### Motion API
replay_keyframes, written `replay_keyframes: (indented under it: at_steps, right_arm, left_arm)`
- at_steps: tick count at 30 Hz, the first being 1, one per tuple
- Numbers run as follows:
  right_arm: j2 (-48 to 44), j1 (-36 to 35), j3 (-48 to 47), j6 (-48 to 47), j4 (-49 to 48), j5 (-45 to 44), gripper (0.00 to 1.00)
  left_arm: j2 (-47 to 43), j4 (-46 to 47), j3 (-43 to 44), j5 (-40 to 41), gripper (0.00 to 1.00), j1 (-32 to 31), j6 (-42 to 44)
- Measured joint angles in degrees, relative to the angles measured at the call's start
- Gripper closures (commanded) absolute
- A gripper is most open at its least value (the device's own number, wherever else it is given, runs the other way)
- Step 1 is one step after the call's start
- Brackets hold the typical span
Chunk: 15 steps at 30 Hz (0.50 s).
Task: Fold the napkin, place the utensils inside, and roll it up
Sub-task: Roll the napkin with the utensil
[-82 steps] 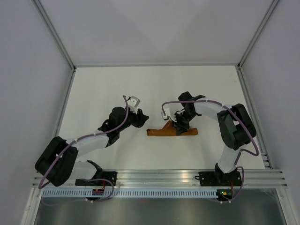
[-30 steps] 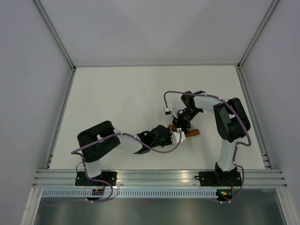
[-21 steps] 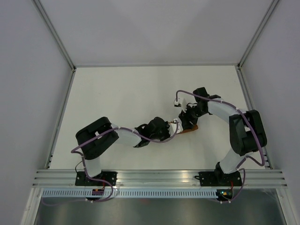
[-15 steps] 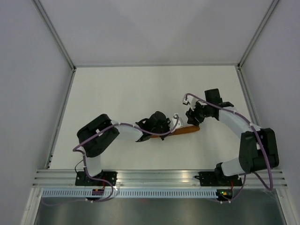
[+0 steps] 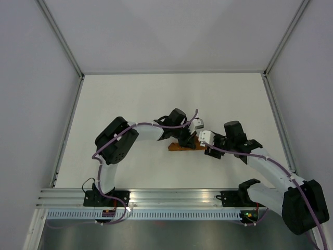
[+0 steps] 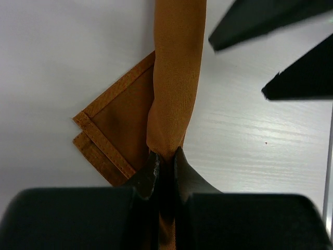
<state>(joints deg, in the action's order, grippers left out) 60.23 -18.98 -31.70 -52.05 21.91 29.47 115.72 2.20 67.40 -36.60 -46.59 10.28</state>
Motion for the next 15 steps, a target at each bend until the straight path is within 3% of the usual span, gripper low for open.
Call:
replay_keyframes:
  at_steps: [5,15]
  right_arm:
    - [0.1,-7.9,6.3,-1.0,-5.1,-5.4,0.35]
    - [4.4,-10.6,7.4,-2.8,-11.9,-9.9,0.40]
  left_arm:
    - [1.8,-4.7,3.2,-3.5,0.98,0.7,-0.7]
    - [4.9,-12.1,8.5,-7.1,0.96,1.7,-1.7]
